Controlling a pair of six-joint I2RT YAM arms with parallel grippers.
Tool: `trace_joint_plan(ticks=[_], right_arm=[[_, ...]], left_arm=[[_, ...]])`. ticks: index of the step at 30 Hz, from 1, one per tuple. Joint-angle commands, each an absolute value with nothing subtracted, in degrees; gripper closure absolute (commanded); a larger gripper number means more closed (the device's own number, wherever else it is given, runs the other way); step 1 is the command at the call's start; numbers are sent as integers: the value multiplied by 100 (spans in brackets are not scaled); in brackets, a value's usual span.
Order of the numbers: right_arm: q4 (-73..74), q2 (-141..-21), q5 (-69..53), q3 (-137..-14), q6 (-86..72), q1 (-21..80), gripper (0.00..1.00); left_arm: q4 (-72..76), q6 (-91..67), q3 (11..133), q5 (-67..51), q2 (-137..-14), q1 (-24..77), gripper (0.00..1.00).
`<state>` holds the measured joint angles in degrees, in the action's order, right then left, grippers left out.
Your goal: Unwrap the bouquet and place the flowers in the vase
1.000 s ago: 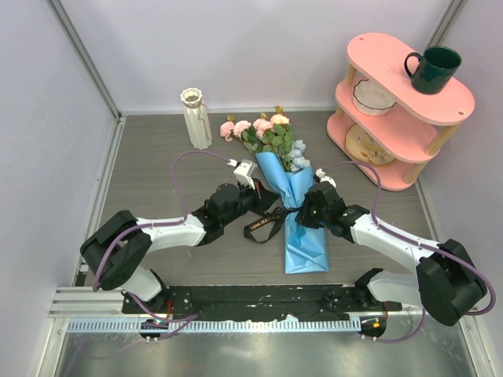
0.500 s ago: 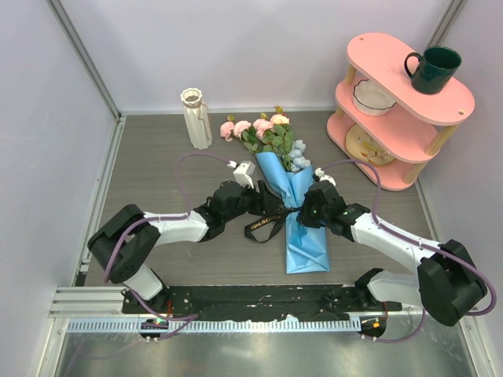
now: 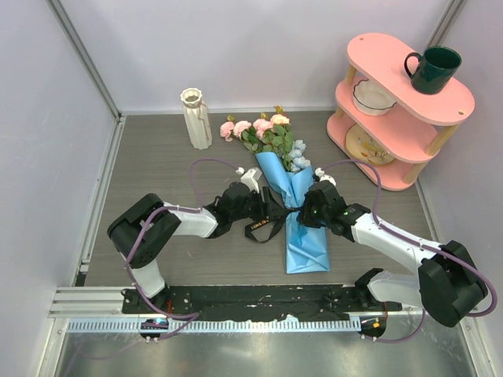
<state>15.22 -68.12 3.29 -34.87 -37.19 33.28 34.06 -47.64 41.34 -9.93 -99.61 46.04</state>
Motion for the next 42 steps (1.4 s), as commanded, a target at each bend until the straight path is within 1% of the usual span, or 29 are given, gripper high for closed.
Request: trace_joint_plan(ticks=[1,3,6,12,15,17,19,24,27,31,32,35,36,38,39,42], right_arm=[[1354,-6732,396,-3568,-3691,3340,88],[1327,-6750,387,-3577,-3700,3340,88],[1327,-6759,369,-3604,-3691,3331,88],[1354,-6732,413,-3568,-3674,3340,88],[1362,-6732,422,-3560,-3674,3340,88],[1336,-6732,404,-3551,-3691,3340,88],[1345,-6741,387,-3551,-3683,3340,88],[1336,-6759,378,-3542,-3691,3331,88],[1318,-6759,369,-3533,-3691,3331,88],[1318,-6785,387,-3524,-3691,3349,88],[1292,-6794,378,-3516,-3700,3349,88],[1240,-6855,360,-3489,-3718,3340,88],[1239,-6882,369,-3481,-3709,3340,88],[1204,-6917,387,-3463,-3709,3331,88],[1195,-6952,413,-3454,-3726,3340,88],[1178,-7022,588,-3428,-3761,3340,88]], left_arm=[[3841,-4746,4394,-993,-10151,4570,50],[3780,-4755,4491,-949,-10204,4579,55],[3788,-4746,4535,-941,-10274,4579,55],[3744,-4641,4579,-774,-10239,4570,52],[3674,-4597,4614,-729,-10222,4570,52],[3744,-4623,4632,-791,-10257,4570,54],[3779,-4684,4641,-843,-10309,4579,58],[3911,-4711,4667,-879,-10371,4570,60],[3902,-4737,4702,-914,-10432,4579,65],[3911,-4764,4711,-949,-10459,4588,69],[3902,-4755,4720,-941,-10450,4588,70],[3763,-4650,4798,-940,-10441,4588,79],[3727,-4632,4825,-932,-10441,4588,86],[3700,-4588,4860,-897,-10424,4605,94],[3718,-4544,4852,-862,-10389,4623,100],[3928,-4361,4694,-668,-10240,4693,100]])
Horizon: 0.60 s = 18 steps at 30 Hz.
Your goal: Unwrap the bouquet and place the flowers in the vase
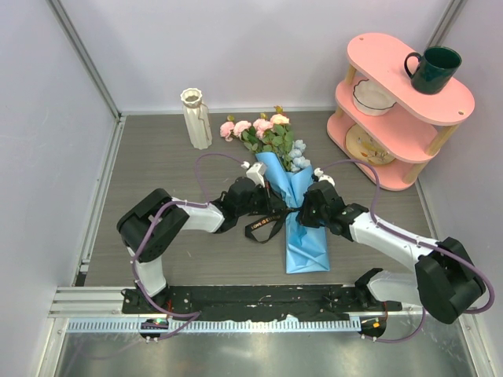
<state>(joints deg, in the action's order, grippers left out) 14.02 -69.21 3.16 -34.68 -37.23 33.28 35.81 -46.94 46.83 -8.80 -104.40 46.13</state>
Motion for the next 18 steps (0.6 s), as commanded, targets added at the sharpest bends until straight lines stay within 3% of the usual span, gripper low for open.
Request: trace_joint_plan(ticks=[1,5,11,18], right_arm=[[1186,-7040,676,-3410,-3797,3340,88],[1204,-7119,887,-3358,-3919,3340,88],[1143,-7154,1143,-3217,-4148,3340,89],[1107,-7154,1239,-3146,-4280,3340,89]], left_arm=[[4051,-4307,4624,-616,-10187,4719,100],[4658,-3921,4289,-152,-9906,4921,100],[4395,-3104,4193,544,-9466,5185,100],[4315,-2435,3719,2193,-8632,5370,100]])
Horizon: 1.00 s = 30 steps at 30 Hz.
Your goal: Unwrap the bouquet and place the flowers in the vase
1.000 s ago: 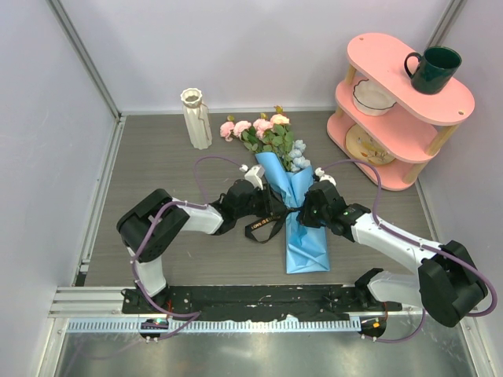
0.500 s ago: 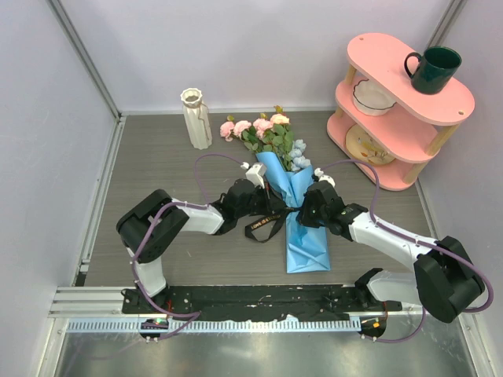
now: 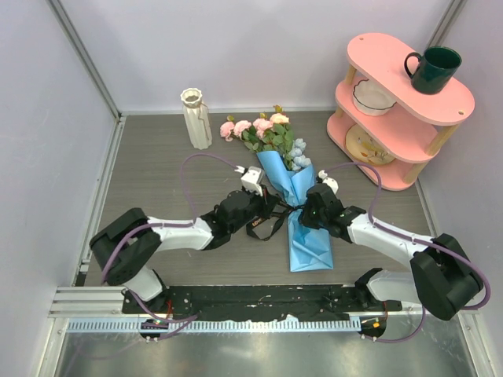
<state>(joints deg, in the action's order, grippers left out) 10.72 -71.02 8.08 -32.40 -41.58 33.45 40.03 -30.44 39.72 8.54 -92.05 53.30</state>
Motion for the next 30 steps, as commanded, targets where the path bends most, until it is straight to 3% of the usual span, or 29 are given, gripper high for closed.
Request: trace_joint_plan(ticks=[1,6,7,12,18,30], right_arm=[[1116,-7154,1239,-3146,-4289,3340,89],[1142,-7128,1362,-3146,-4333,3331,89],[1151,-7119,1397,-3146,-4333,3340,89],[1073,-7049,1398,-3068,-4316,3340,89],[993,-7014,1187,-3111,-4087,3340,89],[835,-7084,765,-3225,-3867,3340,89]], left_arm=[[4359,-2400,3526,2371,-8535,5370,100],[4491,-2250,2936,3513,-7578,5370,100],[4335,-2354,2849,4229,-7420,5370,100],[2210,-2944,3059,5992,-5858,5370,100],[1005,-3155,3093,7294,-4555,5353,100],[-457,-3964,3235,8770,-3999,5291,100]])
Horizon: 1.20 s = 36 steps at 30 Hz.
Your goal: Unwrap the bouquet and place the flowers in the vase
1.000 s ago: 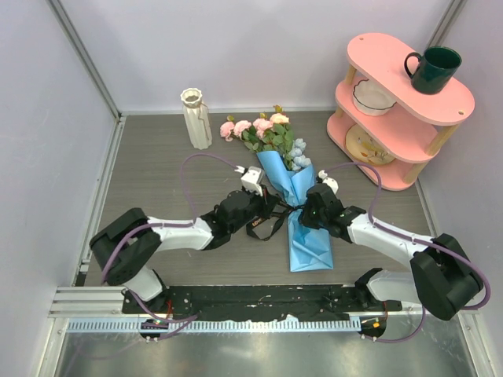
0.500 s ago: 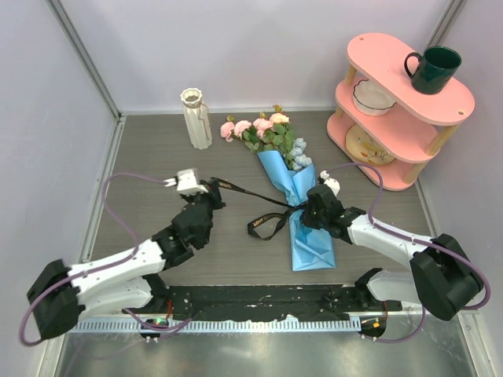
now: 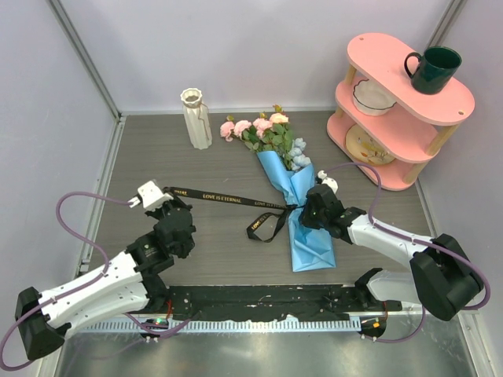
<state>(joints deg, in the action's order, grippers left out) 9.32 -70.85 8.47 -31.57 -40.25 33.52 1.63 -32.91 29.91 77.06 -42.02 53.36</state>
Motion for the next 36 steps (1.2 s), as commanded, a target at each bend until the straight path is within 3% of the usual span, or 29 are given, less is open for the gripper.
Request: trace_joint_plan(ticks=[1,7,8,9,11,12,16,20,24,29,36], right_arm=[[835,-7084,747,-3226,-3867,3340,88],[940,-6926,528,-3331,-3736,3349,89],[1036,-6882,510,-3427,-3727,3349,88],[1115,-6725,492,-3489,-3709,3340,89],[1343,-6557,483,-3690,-3621,3349,88],[1423,-6426,483,-3770,-3586,3349,87],[1731,-6302,536,-4148,-3437,3340,81],[1941,-6582,746,-4613,-3121,3340,73],[2171,-6943,949,-4939,-2989,3331,71],[1979,-7321,440,-4826,-3050,3349,70],[1504,-7067,194,-3939,-3410,3428,83]], left_arm=[[-457,-3964,3208,8824,-3990,5282,100],[-589,-3964,3287,8397,-3999,5265,99],[-528,-3946,3278,8220,-3999,5265,94],[-353,-3642,3244,8026,-3999,5265,81],[691,-3079,2938,7096,-4008,5256,65],[1034,-2650,2796,6658,-4017,5256,48],[2589,-2312,2347,4828,-4332,5256,23],[2559,-2215,2828,3195,-5350,5256,21],[1855,-2399,3743,2393,-6563,5256,24],[2416,-3118,3867,1513,-7601,5107,23],[3111,-3866,3964,203,-8727,4799,25]])
